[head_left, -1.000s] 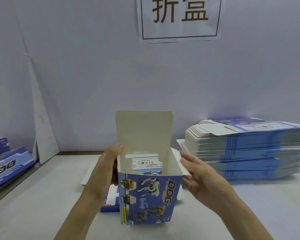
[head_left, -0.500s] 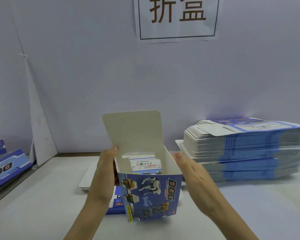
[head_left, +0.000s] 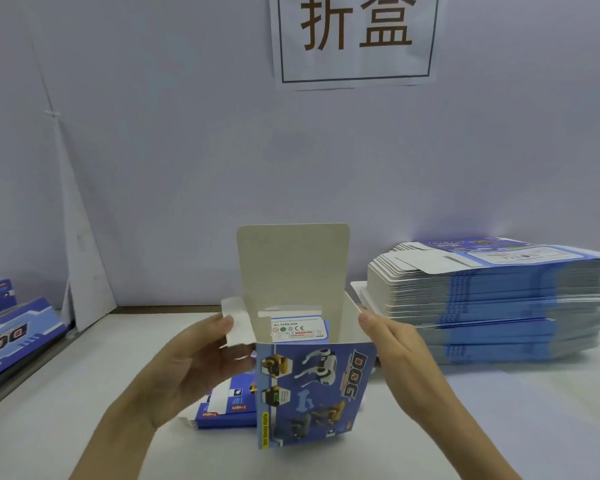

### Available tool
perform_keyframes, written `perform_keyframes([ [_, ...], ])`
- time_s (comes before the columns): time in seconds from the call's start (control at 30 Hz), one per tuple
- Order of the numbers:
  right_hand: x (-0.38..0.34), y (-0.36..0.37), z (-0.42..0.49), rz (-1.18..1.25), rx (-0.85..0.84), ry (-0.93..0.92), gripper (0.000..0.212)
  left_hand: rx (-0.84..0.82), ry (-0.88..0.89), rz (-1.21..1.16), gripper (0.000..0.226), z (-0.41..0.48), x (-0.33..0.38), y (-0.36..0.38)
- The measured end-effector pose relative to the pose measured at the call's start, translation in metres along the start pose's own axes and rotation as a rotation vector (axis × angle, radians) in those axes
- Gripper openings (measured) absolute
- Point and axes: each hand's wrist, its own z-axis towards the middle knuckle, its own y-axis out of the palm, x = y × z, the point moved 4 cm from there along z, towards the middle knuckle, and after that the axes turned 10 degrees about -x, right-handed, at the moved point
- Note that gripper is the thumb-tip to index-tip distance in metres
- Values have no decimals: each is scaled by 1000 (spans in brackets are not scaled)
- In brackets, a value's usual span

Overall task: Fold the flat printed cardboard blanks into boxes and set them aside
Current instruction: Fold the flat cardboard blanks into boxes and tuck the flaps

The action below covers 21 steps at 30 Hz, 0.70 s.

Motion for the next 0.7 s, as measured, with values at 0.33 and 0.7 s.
perform_keyframes([
  [0.33, 3, 5, 0, 114, -1, -30, 44, -66, -314, 86, 64, -3, -18, -1],
  [0.7, 4, 5, 2, 208, 103, 47, 29, 290, 304, 369, 46, 10, -6, 27],
])
